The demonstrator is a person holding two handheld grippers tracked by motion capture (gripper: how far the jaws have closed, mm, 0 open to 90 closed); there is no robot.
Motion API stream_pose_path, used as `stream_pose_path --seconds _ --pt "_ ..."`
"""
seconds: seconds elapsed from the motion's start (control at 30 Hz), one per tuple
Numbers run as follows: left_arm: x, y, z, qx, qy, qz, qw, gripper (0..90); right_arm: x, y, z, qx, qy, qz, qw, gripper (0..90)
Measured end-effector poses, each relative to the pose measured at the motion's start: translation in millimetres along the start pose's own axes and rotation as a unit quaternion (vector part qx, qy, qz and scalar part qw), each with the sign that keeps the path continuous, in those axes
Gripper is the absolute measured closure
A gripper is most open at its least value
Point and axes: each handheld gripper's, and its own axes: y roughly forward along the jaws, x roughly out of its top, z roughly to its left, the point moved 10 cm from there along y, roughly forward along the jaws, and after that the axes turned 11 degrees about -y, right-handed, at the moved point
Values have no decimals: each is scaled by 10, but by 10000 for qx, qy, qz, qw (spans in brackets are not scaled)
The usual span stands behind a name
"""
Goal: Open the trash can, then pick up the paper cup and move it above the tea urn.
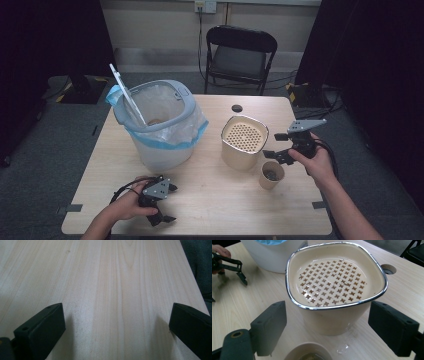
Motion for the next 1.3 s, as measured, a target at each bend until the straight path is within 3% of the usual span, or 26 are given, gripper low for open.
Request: stream_pose_path --seconds 0.5,1.3 --pt "-1 1 -1 -3 -5 1 10000 0 -373 -167 81 21 122 -51 9999 147" --pt "-1 1 0 0 -3 1 10000 0 -646 -167 207 119 223 -131 9996 147"
